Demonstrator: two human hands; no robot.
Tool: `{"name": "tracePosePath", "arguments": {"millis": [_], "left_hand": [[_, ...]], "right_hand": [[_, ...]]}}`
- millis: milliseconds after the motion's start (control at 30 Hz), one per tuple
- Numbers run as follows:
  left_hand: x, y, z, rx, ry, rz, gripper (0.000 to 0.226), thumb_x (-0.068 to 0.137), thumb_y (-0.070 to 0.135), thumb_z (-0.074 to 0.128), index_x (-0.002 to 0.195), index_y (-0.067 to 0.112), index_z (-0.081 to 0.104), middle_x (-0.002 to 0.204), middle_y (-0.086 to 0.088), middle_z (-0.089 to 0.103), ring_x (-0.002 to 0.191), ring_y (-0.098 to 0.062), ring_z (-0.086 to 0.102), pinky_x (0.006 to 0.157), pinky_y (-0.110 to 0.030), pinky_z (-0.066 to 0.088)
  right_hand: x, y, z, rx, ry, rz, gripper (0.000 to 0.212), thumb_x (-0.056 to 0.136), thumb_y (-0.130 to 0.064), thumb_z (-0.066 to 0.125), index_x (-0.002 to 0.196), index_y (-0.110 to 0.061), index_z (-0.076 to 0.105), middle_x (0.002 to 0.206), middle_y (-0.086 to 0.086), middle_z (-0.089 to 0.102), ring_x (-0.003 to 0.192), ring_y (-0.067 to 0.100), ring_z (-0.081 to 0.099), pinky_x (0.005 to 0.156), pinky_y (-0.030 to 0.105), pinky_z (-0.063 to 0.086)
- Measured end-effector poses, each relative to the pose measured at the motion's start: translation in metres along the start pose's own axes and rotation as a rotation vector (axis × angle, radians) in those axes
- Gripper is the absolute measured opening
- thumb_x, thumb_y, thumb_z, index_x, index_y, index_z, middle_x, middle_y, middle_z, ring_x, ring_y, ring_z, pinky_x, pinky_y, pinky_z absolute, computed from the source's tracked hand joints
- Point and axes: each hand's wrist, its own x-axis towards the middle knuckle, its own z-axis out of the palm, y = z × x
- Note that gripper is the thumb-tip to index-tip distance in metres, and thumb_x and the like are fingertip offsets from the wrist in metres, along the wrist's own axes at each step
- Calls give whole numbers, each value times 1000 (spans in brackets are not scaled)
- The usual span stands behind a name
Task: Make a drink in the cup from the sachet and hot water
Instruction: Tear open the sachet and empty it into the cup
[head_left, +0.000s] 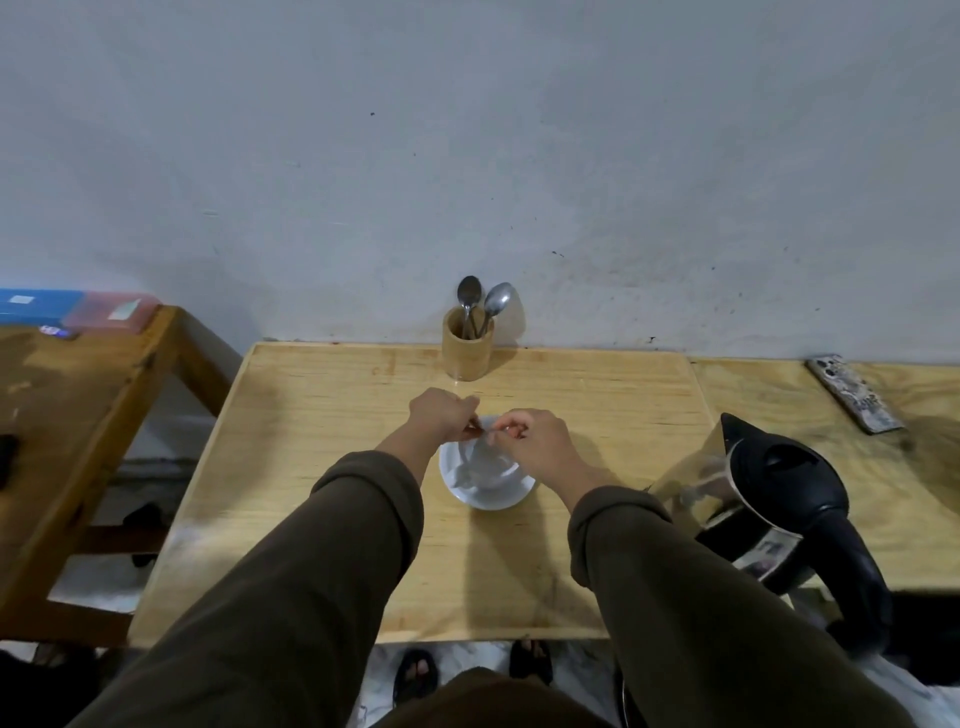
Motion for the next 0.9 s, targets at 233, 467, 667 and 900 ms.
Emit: {"name": "tracePosePath", "arguments": {"millis": [233,467,667,900], "left_hand": [[1,1,-2,-56,-4,-11,48,98,42,40,97,0,64,100,-16,70,82,-25,69,85,-30,57],[1,1,-2,-47,-13,-13,54,95,48,37,71,11,67,92,-17,78,100,-30,71,103,-37,49],[3,4,0,-205,-44,-56,47,98,40,42,75,2,60,66,-8,72,67,-22,67,79,-29,57],[3,8,1,-248,-85,-65,41,97,36,46,69,7,52,29,10,57,61,-19,64,68,-27,58]], "right_hand": [[7,2,-1,-109,2,22,26,88,-15,58,67,0,56,66,9,48,69,20,44,51,27,26],[11,5,1,-109,19,76,25,88,-15,59,66,-3,58,67,5,45,73,21,45,67,24,30],[14,7,2,-79,38,91,37,85,-13,61,53,-9,42,63,0,40,71,21,44,63,25,29],[17,7,2,7,67,118,41,81,-7,67,49,-21,44,62,-9,44,62,12,44,68,25,35]]}}
